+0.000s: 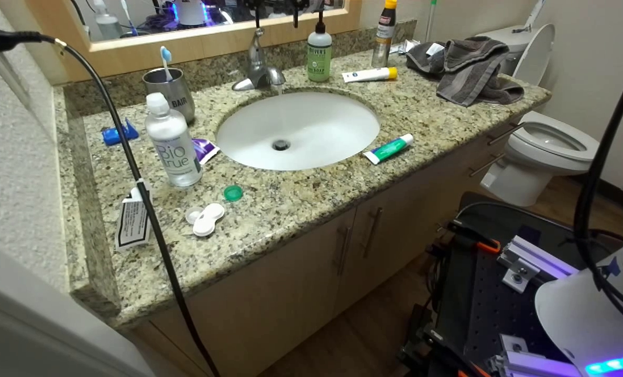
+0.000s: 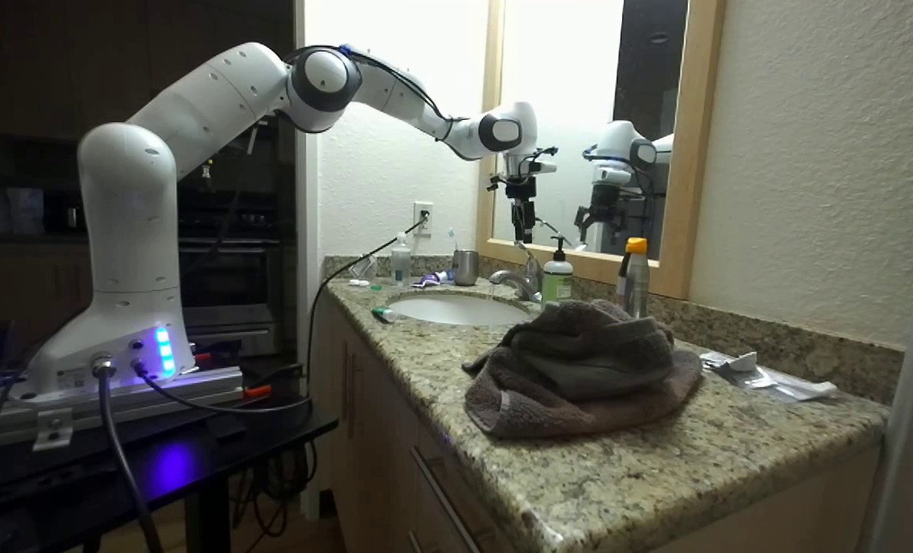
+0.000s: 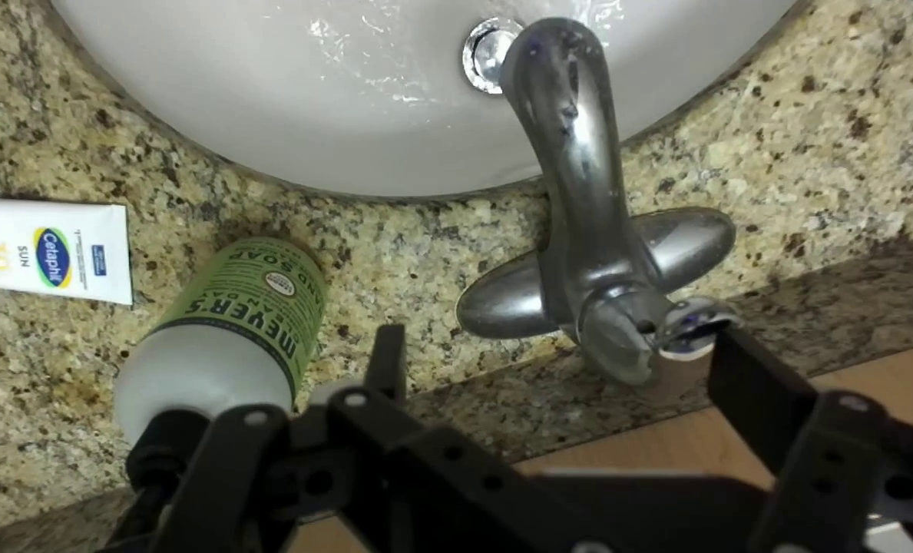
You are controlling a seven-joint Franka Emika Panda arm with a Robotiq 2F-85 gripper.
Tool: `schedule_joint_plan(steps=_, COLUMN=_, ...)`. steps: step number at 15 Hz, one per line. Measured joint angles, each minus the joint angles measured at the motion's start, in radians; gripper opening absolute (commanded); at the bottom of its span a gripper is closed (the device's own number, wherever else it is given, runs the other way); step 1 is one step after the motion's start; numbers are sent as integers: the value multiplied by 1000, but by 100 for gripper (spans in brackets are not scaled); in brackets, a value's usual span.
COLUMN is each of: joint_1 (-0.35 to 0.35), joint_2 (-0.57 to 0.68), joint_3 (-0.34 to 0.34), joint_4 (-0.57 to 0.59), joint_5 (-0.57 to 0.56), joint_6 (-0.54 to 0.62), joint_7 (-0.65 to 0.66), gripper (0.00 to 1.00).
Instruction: Close the tap
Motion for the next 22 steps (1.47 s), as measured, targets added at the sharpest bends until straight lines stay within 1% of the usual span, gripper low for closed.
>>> schedule_joint_plan(steps=5, joint_1=1, joint_2=1, joint_3=0, joint_4=-1, joint_5=-3, joint_6=-6, joint_7=1, gripper=100)
schedule_joint_plan(steps=9, joint_1=1, joint_2=5, joint_3=-18, joint_4=-1, joint_5=-40, joint_6=-10, joint_7=32, gripper=100)
schedule_joint_plan(steps=11, joint_1=-3, joint_2=20, joint_3=-36, joint_4=-1, joint_5=-56, joint_6=-49, joint_7=44, gripper=100)
schedule_joint_plan(steps=13, joint_1=-12, joint_2=39, joint_3=-39, joint_4=-1, joint_5=-53, joint_6=-95, joint_7=44, gripper=100)
schedule_joint_plan(steps=14, joint_1=-15, joint_2=48, joint_3=-39, joint_4=-1, joint_5=-50, joint_6=-98, joint_7=46, gripper=100)
schedule_joint_plan(steps=16, joint_1=-16, joint_2=54, joint_3=-39, joint_4=0, joint_5=-49, joint_6=-70, joint_7=67, gripper=100)
schedule_joint_plan(steps=20, joint_1=-15, joint_2=35, joint_3=-39, joint_4=25, joint_5=-40, joint_6=44, joint_7=98, gripper=100)
schedule_joint_plan(steps=22, joint_1=-11, joint_2=17, joint_3=-36, joint_4=35, joint_5=-31, joint_6=66, joint_7=102, gripper=100)
